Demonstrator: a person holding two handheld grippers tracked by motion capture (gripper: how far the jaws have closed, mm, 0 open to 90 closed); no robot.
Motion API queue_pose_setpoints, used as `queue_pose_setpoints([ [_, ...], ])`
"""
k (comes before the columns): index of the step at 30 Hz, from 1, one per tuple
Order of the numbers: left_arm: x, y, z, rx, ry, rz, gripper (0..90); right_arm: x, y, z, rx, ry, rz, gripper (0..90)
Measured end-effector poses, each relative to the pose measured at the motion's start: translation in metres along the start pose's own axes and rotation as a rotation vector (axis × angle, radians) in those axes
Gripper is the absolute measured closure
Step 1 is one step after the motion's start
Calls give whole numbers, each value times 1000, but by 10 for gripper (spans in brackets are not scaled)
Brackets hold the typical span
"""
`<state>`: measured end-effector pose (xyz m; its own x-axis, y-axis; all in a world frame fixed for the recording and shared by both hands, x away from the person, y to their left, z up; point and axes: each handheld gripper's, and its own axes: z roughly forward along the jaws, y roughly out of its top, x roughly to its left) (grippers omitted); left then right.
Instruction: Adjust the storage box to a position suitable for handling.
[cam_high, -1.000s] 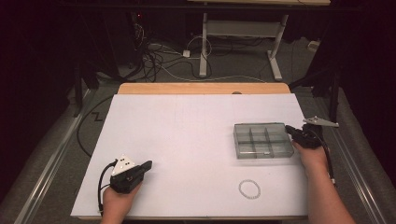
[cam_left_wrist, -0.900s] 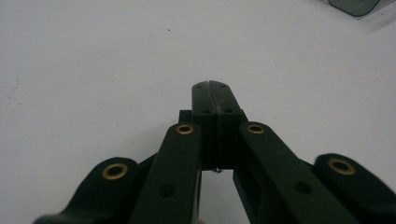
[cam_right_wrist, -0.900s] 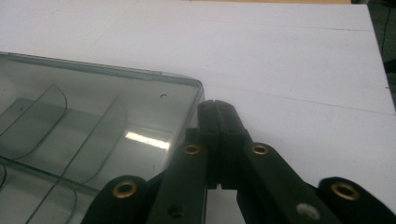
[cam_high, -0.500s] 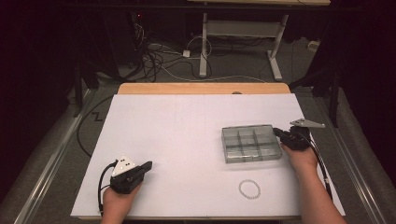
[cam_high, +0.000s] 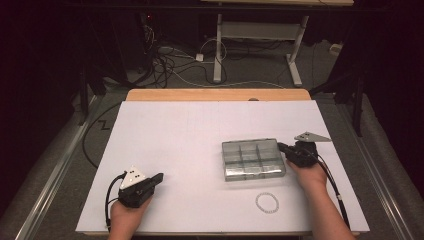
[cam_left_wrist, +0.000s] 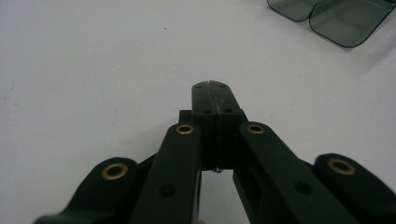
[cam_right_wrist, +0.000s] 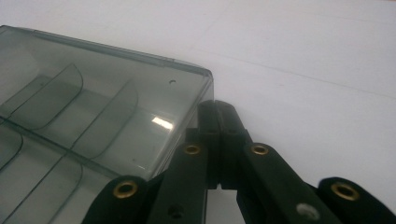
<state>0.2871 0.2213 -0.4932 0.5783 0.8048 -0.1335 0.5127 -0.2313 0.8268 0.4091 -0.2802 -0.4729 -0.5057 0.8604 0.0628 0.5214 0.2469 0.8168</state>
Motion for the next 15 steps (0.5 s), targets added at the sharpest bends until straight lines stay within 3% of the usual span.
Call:
queue_pose_setpoints([
  [9,0,0,0,1,-2,0,880,36,-3,9,19,66,-36,900],
  [15,0,0,1,8,-4,-2,879,46,-7,4,29,73,-50,900],
])
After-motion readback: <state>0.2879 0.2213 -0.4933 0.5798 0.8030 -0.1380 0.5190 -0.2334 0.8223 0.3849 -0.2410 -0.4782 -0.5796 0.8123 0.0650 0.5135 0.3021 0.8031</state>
